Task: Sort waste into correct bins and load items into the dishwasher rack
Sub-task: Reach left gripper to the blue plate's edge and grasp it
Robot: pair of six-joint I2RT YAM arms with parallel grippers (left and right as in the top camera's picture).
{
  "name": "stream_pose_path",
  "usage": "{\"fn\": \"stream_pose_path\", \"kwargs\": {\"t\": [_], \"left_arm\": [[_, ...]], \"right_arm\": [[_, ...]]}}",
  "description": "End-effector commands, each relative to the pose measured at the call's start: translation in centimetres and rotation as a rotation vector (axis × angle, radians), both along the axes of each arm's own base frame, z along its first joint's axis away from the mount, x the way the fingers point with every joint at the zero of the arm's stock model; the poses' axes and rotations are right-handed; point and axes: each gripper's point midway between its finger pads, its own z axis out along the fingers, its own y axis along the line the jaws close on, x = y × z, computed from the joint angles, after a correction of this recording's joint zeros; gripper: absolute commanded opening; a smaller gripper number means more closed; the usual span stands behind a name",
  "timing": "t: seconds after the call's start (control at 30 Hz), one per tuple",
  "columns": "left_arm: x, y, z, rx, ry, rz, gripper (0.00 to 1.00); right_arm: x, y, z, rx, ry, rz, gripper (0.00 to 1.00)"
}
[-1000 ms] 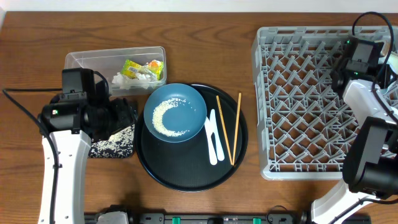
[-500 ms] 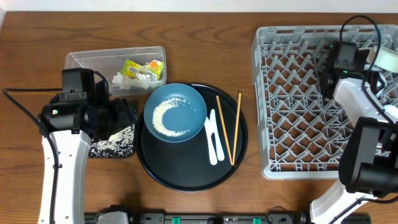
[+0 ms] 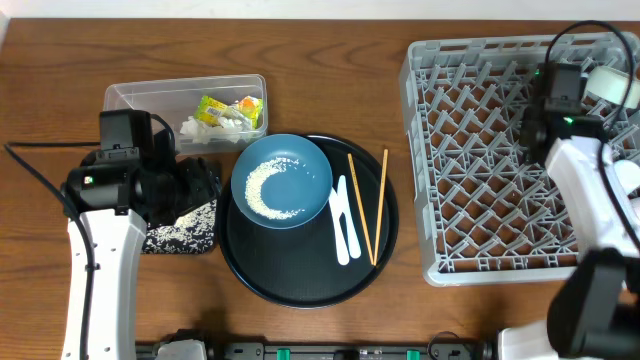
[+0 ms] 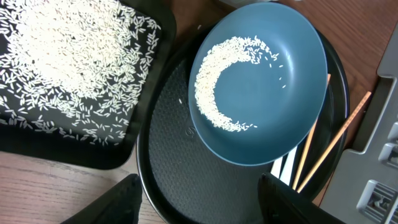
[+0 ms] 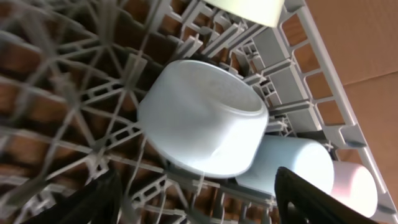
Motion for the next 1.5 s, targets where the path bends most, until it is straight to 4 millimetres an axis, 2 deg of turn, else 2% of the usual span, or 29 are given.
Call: {"fn": "stream_pose_path", "kwargs": {"t": [0.0,0.1,0.13,0.17,0.33,0.43,0.6,0.7,0.87,0.97,1.07,1.23,1.37,1.47], "left_arm": [[0.2,0.3,0.6,0.012,-0.016,0.005,0.62],[0.2,0.3,0.6,0.012,-0.016,0.005,0.62],[0.2,0.3,0.6,0.012,-0.016,0.005,0.67],[0.2,0.3,0.6,0.012,-0.017,0.005,0.68],[0.3,0.3,0.5,0.012,-0.016,0.005,0.69],[0.3,0.3,0.4,0.011,-0.01,0.004,0.7],[1.1,-0.5,0.3,0.021,-0.033,-0.048,0.74],[2.1,-2.1,0.5,0.024,-0.077,-0.109,0.77],[4.4,-6.4,1.0,0.025,-0.181,-0.249,0.8],[5.3,-9.2,0.2,0.06,-0.203,-0.332,0.79],[5.7,-12.1,-1.7,0.09,-0.183,-0.413,0.79],[5.6,-16.3,-6.1,0.1,-0.103,-0.53,0.8],[5.4,-18.5,-9.9,0.111,-0.038,-0.588,0.79],[5.2,-19.4,-11.9,0.118,-0.002,-0.614,0.79]], "right_arm": [[-0.3,2.5,2.0,0.127,-0.072,0.076,0.79],[-0.4,7.1,3.0,0.327,-0.097,0.27,0.8],[-0.5,8.8,3.2,0.397,-0.104,0.337,0.8],[-0.7,10.7,3.6,0.478,-0.11,0.41,0.8],[-2.6,17.9,3.9,0.765,-0.065,0.617,0.8],[-4.0,21.3,3.1,0.793,0.014,0.685,0.81],[-6.1,25.3,1.7,0.766,0.128,0.739,0.83],[-6.8,25.8,0.3,0.705,0.19,0.683,0.83],[-7.3,25.6,-2.2,0.62,0.256,0.553,0.81],[-7.5,25.2,-2.9,0.614,0.274,0.495,0.8],[-7.4,24.9,-3.0,0.608,0.272,0.475,0.78],[-7.2,23.8,-3.1,0.564,0.265,0.433,0.78],[-7.4,23.7,-3.2,0.56,0.275,0.429,0.79],[-7.4,23.7,-3.2,0.56,0.275,0.429,0.79]]}}
